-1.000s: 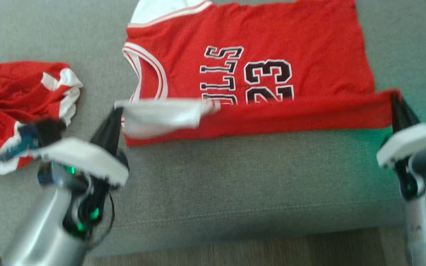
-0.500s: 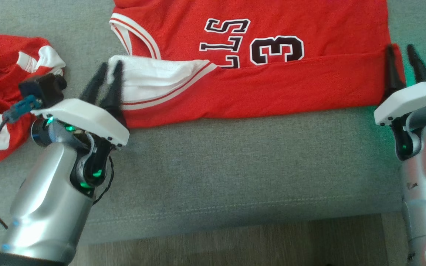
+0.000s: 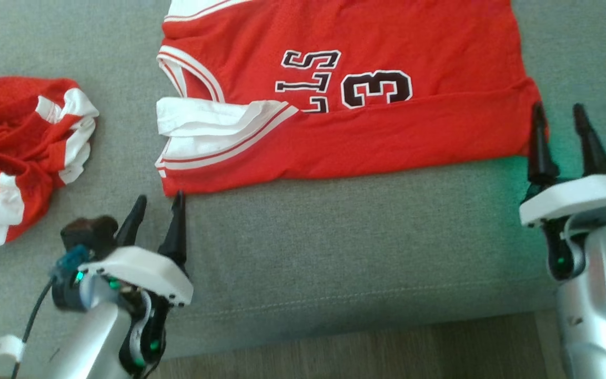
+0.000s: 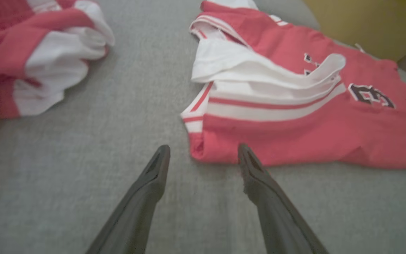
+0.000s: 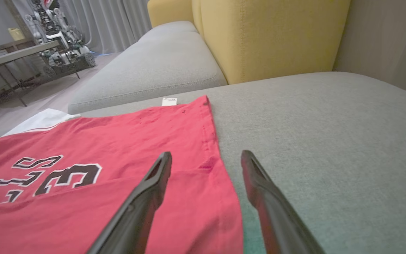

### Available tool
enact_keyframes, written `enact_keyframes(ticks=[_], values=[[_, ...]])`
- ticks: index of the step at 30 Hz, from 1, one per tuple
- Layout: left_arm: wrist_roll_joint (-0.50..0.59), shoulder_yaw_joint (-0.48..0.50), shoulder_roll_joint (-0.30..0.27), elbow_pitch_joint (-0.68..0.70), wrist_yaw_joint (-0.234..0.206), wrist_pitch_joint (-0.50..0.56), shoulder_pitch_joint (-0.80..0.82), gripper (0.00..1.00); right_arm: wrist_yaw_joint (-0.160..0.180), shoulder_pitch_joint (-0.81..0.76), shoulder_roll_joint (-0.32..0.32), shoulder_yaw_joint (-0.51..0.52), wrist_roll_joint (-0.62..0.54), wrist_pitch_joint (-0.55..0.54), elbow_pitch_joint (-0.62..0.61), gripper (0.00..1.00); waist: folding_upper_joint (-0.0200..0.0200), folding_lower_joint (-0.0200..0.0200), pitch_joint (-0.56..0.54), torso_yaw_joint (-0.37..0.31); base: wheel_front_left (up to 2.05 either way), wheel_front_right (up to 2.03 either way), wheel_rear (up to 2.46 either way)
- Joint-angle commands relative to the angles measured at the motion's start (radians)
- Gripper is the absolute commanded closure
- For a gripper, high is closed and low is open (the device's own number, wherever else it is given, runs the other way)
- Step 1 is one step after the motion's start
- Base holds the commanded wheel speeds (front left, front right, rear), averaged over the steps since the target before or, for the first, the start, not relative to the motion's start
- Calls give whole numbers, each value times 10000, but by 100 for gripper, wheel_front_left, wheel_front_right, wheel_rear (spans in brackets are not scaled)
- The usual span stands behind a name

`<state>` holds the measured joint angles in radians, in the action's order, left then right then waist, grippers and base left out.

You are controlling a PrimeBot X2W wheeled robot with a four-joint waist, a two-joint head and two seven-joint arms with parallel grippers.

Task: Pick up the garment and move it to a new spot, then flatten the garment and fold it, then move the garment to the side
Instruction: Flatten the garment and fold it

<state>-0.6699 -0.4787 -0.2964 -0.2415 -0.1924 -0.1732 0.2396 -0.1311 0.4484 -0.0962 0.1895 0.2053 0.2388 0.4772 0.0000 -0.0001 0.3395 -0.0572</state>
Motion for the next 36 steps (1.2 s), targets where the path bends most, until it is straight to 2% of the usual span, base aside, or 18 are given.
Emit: enact_keyframes(ticks=[1, 4, 7, 16, 17, 18, 20, 26, 27, 28, 29, 36], values=[[135, 278, -366, 306, -185, 69, 213, 0, 4, -53, 95, -323, 95, -41, -513, 0, 0, 1, -131, -60, 0, 0, 0], [119, 204, -319, 246, -309, 215, 113, 0, 4, -338, 218, -528, 151, -330, -730, 0, 0, 1, -183, -99, 0, 0, 0], [54, 204, -235, 24, -250, 228, 308, 0, 4, -436, 293, -483, 132, -605, -702, 0, 0, 1, -169, -121, 0, 0, 0], [-201, 96, 112, -910, 35, 539, 1118, 0, 4, 192, 404, 168, -546, -1211, 410, 0, 0, 1, 170, -88, 0, 0, 0], [-266, 112, 154, -980, 104, 532, 1180, 13, 4, 280, 411, 201, -605, -1253, 549, 0, 0, 1, 201, -81, 0, 0, 0], [-323, 149, 188, -1042, 150, 493, 1242, 53, 4, 371, 419, 193, -633, -1306, 685, 0, 0, 1, 229, -74, 0, 0, 0], [-378, 177, 219, -1152, 240, 426, 1345, 100, 4, 536, 432, 229, -639, -1414, 955, 0, 0, 1, 268, -59, 0, 0, 0], [-520, 185, 276, -1321, 452, 320, 1434, 100, 4, 809, 451, 648, -850, -1865, 1791, 0, 0, 1, 238, 60, 0, 0, 0], [-537, 184, 282, -1335, 473, 300, 1431, 100, 4, 834, 453, 541, -670, -1983, 1901, 34, 0, 1, 220, 80, 0, 0, 0], [-558, 189, 288, -1348, 490, 280, 1422, 100, 4, 841, 454, 396, -495, -2078, 1977, 73, 0, 1, 199, 91, 0, 0, 0], [-576, 191, 292, -1361, 502, 261, 1407, 100, 4, 815, 455, 277, -387, -2155, 2024, 100, 0, 1, 171, 98, 0, 0, 0], [-740, 211, 268, -1182, 558, 138, 1021, 100, 4, 403, 286, 142, 220, -2312, 1410, 100, 0, 1, -100, 19, 0, 0, 0]])
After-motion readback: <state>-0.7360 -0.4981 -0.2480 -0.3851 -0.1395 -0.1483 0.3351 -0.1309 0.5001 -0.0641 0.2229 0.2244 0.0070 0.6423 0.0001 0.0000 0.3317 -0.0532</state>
